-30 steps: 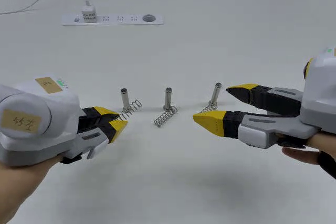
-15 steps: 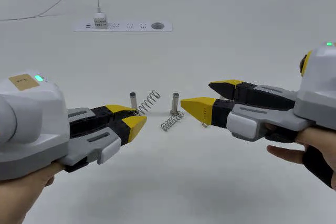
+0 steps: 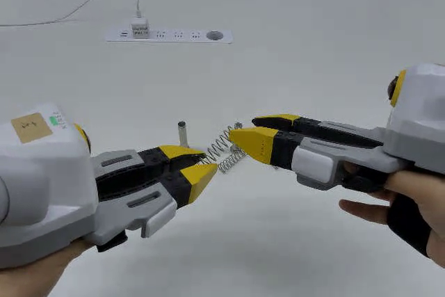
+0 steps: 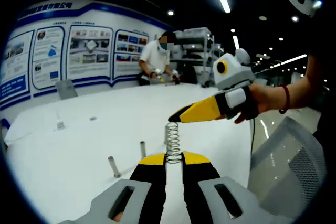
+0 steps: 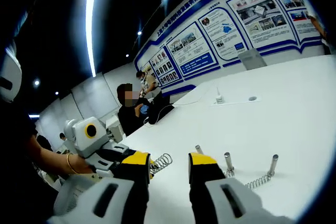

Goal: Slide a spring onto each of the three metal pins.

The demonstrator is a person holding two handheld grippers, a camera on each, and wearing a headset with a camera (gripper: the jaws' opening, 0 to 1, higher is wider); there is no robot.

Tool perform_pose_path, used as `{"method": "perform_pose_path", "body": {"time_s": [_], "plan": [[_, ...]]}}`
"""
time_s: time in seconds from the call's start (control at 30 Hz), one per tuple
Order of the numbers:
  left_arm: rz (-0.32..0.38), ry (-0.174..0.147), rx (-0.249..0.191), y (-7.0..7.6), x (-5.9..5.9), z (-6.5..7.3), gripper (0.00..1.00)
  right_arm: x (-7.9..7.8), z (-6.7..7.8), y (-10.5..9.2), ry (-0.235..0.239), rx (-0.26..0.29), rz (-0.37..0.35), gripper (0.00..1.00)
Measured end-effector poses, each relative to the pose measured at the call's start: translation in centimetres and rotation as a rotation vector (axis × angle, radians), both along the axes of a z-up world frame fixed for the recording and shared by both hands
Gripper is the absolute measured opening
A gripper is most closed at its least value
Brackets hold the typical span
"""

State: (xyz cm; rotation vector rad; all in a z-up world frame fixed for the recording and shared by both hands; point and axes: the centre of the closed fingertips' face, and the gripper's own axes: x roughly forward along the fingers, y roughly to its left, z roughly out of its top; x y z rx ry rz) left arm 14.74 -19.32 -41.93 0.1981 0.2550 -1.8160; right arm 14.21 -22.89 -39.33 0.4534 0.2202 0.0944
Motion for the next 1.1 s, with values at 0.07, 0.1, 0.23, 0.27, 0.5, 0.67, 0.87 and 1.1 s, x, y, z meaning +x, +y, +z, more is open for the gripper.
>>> {"method": "perform_pose_path", "body": {"time_s": [0.07,0.1,0.23,0.27,0.5,0.67,0.87,1.1], "plan": [[-0.003,0.006,-0.013,0.0,-0.1,0.2,0.1,0.0,-0.1,0.2,0.003,0.022,0.009,0.29],[-0.002,0.007,-0.018,0.0,-0.1,0.3,0.1,0.0,-0.1,0.3,0.003,0.023,0.012,0.28],[-0.011,0.013,-0.042,0.0,-0.4,0.7,0.1,0.1,-0.1,0.9,-0.002,0.071,0.032,0.24],[-0.012,0.013,-0.045,0.0,-0.4,0.8,0.1,0.2,0.0,1.0,-0.006,0.079,0.036,0.24],[-0.018,0.024,-0.057,0.0,-0.6,1.1,0.1,0.5,0.2,1.5,-0.012,0.099,0.054,0.15],[-0.014,0.046,-0.063,0.1,-0.5,1.4,0.1,0.7,0.7,1.7,-0.033,0.129,0.062,0.13],[-0.006,0.051,-0.069,0.3,-0.3,1.7,0.1,0.9,1.2,2.1,-0.067,0.122,0.081,0.13],[0.009,0.027,-0.063,0.3,-0.1,1.7,0.11,1.1,1.5,2.4,-0.079,0.084,0.103,0.12]]}}
